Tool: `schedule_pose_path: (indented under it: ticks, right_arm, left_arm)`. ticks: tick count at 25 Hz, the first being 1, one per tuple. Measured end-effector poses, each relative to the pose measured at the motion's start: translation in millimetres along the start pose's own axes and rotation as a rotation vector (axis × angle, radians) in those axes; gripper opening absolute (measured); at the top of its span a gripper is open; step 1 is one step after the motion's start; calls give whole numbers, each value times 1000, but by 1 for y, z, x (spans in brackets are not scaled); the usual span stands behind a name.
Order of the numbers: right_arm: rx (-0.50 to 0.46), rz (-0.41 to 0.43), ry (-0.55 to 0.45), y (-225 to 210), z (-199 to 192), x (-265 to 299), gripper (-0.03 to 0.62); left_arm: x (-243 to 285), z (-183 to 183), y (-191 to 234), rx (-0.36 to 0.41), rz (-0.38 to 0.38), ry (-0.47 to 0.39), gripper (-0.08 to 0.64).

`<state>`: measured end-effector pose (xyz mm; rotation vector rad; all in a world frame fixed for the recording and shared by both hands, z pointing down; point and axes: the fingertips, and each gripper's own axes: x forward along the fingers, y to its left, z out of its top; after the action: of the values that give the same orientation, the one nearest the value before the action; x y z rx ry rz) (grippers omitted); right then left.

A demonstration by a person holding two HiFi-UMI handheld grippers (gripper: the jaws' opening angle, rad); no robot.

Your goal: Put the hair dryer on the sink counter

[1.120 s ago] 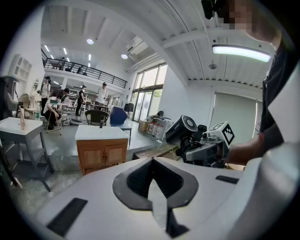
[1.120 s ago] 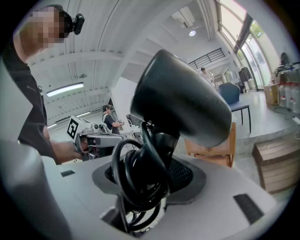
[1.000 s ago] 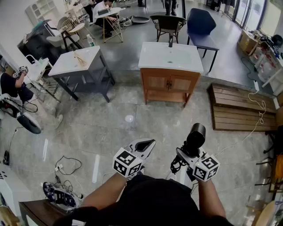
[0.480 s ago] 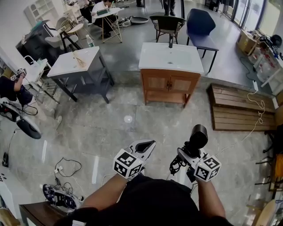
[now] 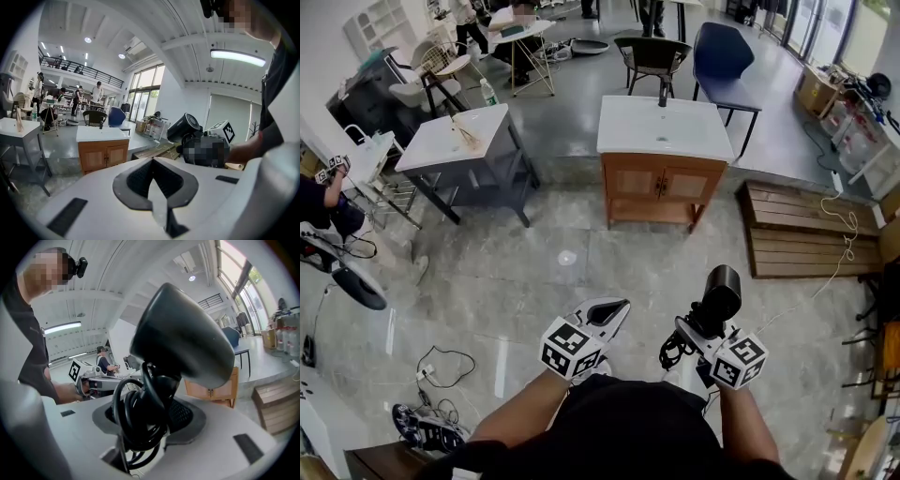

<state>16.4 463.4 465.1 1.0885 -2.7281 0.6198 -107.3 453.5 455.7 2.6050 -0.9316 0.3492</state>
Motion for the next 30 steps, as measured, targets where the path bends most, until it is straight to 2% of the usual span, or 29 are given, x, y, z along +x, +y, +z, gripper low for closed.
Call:
schedule_pose_path:
  ticks: [10,16,23,30]
  right_arm:
    - [41,-99,-32,24,-6,30,209]
    - [59,-119,-17,29,-11,39,209]
    - [63,-121,-19,5,-3,50,209]
    - [63,-96,-41,-48,26,74,209]
  left_arm:
    - [-25,-11,36,21,-72,38,0]
    - [-26,-19,50,-11,-87,45,0]
    - [-8,-14,64,-18,-82,37,0]
    - [26,9,91,-14,-38,46,0]
